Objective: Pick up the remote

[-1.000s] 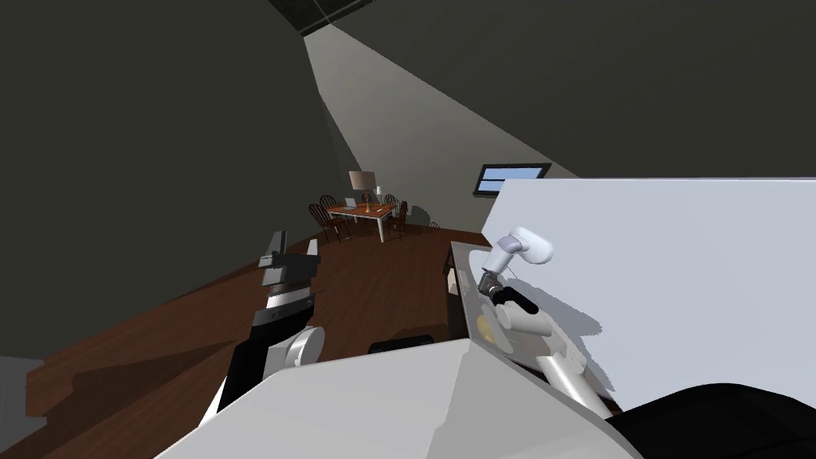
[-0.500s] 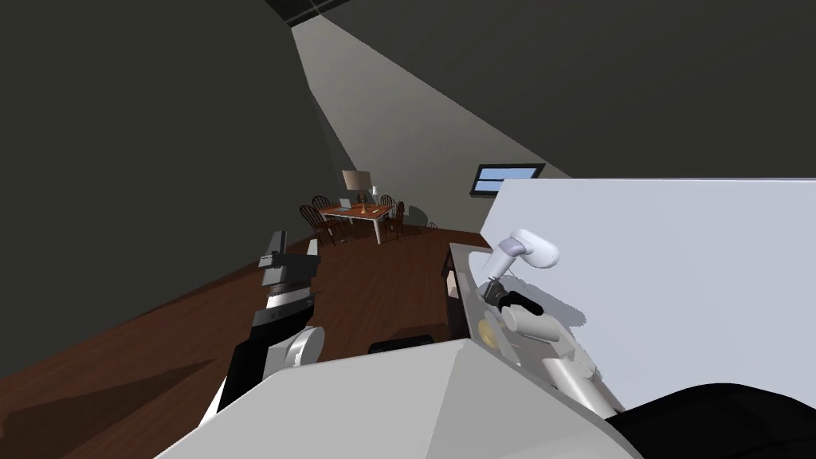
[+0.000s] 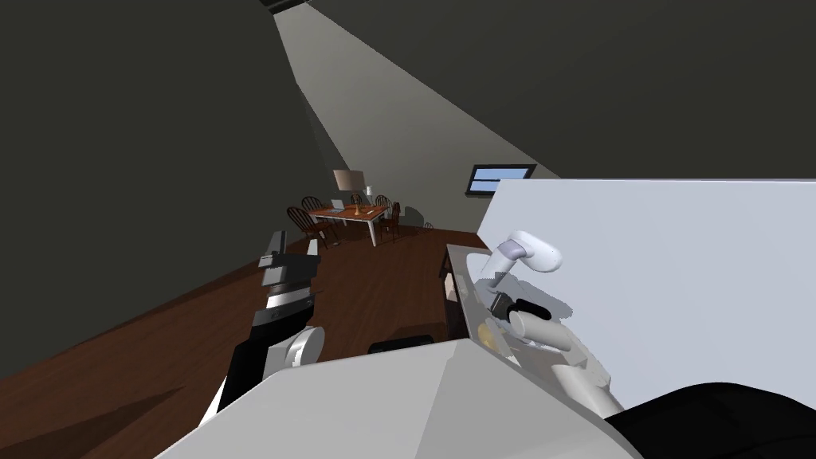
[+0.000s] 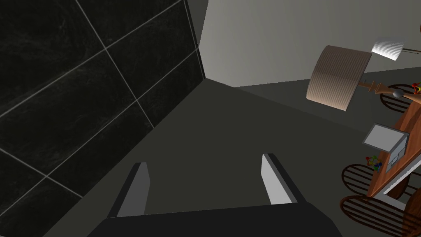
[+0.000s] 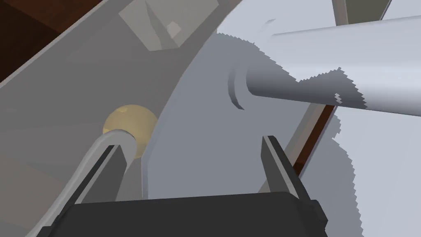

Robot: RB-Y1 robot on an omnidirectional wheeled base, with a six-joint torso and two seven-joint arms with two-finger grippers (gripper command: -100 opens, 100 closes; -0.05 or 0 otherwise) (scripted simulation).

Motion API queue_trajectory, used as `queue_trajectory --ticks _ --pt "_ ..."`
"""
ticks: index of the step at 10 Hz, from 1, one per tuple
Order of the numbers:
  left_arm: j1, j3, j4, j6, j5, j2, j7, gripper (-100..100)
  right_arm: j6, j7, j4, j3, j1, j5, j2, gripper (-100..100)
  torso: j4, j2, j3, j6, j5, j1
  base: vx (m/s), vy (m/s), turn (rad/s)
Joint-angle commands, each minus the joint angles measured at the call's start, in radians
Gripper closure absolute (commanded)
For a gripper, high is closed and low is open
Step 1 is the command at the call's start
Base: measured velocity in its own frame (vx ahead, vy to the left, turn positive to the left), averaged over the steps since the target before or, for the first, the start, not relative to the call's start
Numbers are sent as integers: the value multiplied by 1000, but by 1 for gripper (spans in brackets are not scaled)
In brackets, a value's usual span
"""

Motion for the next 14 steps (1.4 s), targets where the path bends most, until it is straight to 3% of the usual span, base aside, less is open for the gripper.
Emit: queue_trajectory --ticks 1,2,4,5,6,7,9,10,14 --pt "0 0 0 0 0 0 0 0 50 -30 50 -22 17 -39 -5 -100 0 0 0 0 0 0 171 -58 -166" --pt "0 0 0 0 0 0 0 0 51 -30 58 -22 17 -39 -5 -100 -1 -2 -1 0 0 -1 136 -35 -61" --pt "0 0 0 0 0 0 0 0 112 -71 133 -49 36 -83 -8 -100 0 -2 -1 0 0 0 165 -34 -143" --pt "0 0 0 0 0 0 0 0 124 -71 133 -49 36 -83 -8 -100 -1 -3 -2 0 0 -1 136 -34 -82" --pt "0 0 0 0 0 0 0 0 159 -91 167 -62 45 -104 -9 -100 0 -2 -1 -1 0 0 134 -53 -102" --pt "0 0 0 0 0 0 0 0 159 -91 167 -62 45 -104 -9 -100 0 -1 -1 0 0 -2 97 -40 -47" --pt "0 0 0 0 0 0 0 0 221 -127 228 -82 63 -142 -8 -100 0 1 1 0 0 -1 125 -34 -133" --pt "0 0 0 0 0 0 0 0 221 -127 230 -82 63 -142 -8 -100 0 0 0 0 0 0 125 -17 -65" --pt "0 0 0 0 0 0 0 0 312 -181 338 -105 93 -197 5 -100 0 -2 -1 -1 0 -2 146 -38 -110"
